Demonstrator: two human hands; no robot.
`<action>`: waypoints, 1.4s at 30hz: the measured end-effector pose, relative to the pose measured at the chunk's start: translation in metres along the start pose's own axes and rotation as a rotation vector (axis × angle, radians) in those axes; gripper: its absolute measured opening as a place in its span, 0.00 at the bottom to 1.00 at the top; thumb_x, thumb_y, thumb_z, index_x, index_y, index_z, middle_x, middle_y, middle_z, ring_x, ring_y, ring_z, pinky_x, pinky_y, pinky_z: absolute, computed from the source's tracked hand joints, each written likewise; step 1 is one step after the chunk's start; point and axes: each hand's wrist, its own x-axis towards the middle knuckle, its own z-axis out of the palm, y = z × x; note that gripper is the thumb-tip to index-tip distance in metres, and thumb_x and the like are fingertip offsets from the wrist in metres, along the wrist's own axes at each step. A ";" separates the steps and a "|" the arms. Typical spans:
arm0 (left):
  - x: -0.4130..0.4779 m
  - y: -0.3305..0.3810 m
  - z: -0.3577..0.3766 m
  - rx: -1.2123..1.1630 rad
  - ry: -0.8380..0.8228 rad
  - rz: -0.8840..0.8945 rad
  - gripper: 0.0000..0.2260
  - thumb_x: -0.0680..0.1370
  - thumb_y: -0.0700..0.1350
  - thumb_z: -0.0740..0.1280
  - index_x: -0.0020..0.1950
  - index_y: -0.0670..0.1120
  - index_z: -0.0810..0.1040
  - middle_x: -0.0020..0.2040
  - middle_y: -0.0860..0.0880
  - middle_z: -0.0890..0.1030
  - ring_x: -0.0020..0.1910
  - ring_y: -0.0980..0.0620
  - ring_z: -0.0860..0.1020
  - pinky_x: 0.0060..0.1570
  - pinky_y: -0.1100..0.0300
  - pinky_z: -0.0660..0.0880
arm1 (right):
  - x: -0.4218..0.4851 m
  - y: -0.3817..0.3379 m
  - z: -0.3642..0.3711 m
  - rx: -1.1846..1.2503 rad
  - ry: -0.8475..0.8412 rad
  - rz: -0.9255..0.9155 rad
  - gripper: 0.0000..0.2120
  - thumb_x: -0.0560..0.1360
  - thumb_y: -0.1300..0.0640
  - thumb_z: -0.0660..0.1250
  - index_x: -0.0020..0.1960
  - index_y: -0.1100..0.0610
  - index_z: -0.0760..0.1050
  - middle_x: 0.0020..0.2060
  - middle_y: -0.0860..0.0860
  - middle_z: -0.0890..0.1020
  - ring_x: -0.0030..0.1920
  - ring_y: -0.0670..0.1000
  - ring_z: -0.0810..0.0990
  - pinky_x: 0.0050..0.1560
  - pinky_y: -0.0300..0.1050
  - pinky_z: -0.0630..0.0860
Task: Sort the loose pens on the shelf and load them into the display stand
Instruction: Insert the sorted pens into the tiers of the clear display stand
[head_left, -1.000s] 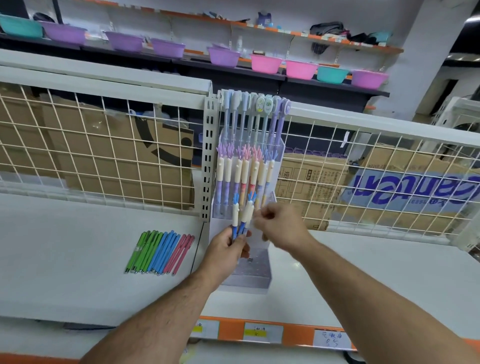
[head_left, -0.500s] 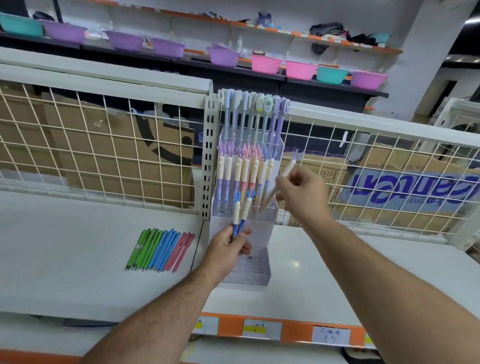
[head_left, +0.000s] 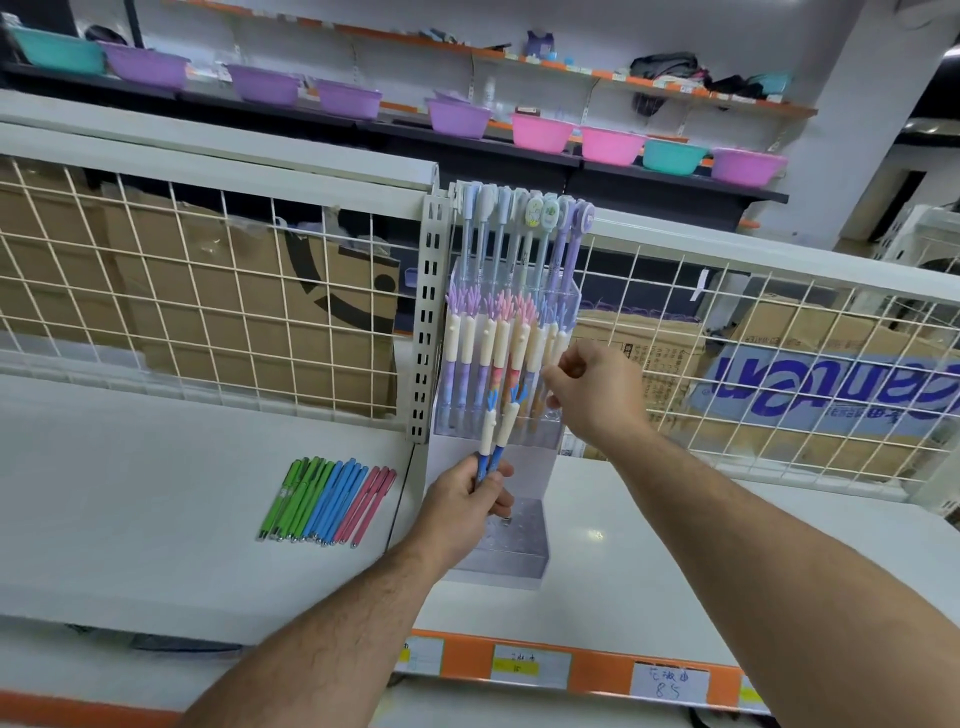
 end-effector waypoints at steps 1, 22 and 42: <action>0.000 0.000 0.000 0.003 0.000 0.001 0.08 0.84 0.44 0.60 0.54 0.51 0.79 0.42 0.48 0.84 0.42 0.54 0.84 0.54 0.55 0.80 | 0.000 0.001 0.001 -0.001 0.003 0.000 0.08 0.78 0.55 0.70 0.41 0.55 0.76 0.33 0.50 0.83 0.36 0.49 0.85 0.40 0.53 0.84; 0.000 0.000 0.001 -0.046 -0.063 0.013 0.09 0.84 0.44 0.61 0.52 0.48 0.81 0.42 0.46 0.85 0.45 0.44 0.84 0.57 0.45 0.79 | -0.053 0.022 0.029 0.161 -0.273 0.060 0.05 0.76 0.62 0.69 0.41 0.62 0.77 0.34 0.55 0.84 0.34 0.51 0.85 0.33 0.44 0.76; 0.003 -0.003 -0.002 -0.088 -0.021 -0.039 0.14 0.83 0.42 0.56 0.47 0.43 0.80 0.32 0.47 0.75 0.39 0.46 0.72 0.41 0.54 0.67 | 0.017 -0.001 -0.019 0.142 0.090 0.051 0.06 0.80 0.56 0.67 0.45 0.54 0.77 0.37 0.50 0.84 0.39 0.48 0.86 0.42 0.56 0.85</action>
